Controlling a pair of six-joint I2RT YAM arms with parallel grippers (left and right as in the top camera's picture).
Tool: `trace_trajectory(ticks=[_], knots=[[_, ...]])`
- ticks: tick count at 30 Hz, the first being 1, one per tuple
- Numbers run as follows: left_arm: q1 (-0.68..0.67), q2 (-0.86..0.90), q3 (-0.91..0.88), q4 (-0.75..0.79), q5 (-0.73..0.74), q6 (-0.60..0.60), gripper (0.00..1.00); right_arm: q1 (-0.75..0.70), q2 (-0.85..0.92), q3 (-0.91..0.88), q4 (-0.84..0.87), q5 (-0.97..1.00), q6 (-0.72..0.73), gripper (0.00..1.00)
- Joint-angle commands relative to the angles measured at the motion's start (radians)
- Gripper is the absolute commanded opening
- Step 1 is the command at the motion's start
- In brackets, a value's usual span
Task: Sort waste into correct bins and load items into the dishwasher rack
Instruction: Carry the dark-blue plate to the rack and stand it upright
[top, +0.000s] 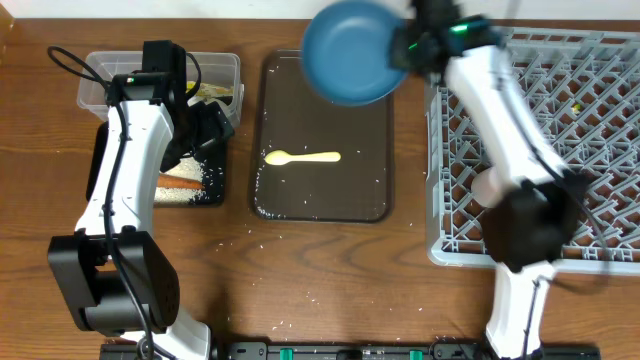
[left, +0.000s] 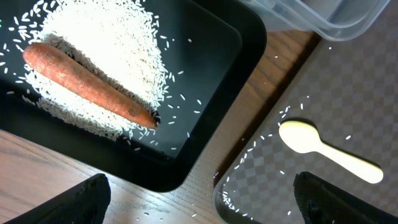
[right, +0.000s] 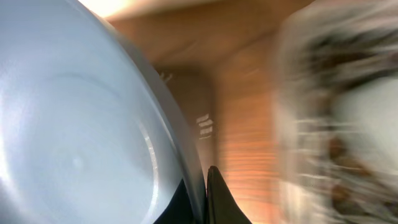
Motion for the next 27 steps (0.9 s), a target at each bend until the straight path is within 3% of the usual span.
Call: trace_trajectory(ticks=[1, 5, 8, 18, 27], knots=[[0.002, 0.0, 0.0, -0.003, -0.016, 0.001, 0.96, -0.061, -0.144, 0.013, -0.06, 0.324, -0.038, 0.01], [0.002, 0.0, 0.0, -0.003, -0.016, 0.001, 0.96, -0.122, -0.249, 0.013, -0.18, 0.655, -0.014, 0.01], [0.002, 0.0, 0.0, -0.003, -0.016, 0.001, 0.96, -0.173, -0.311, 0.013, -0.277, 0.898, 0.098, 0.01], [0.002, 0.0, 0.0, -0.003, -0.016, 0.001, 0.96, -0.368, -0.303, 0.011, -0.272, 1.186, 0.131, 0.01], [0.002, 0.0, 0.0, -0.003, -0.016, 0.001, 0.96, -0.511, -0.165, 0.011, -0.094, 1.143, -0.219, 0.01]])
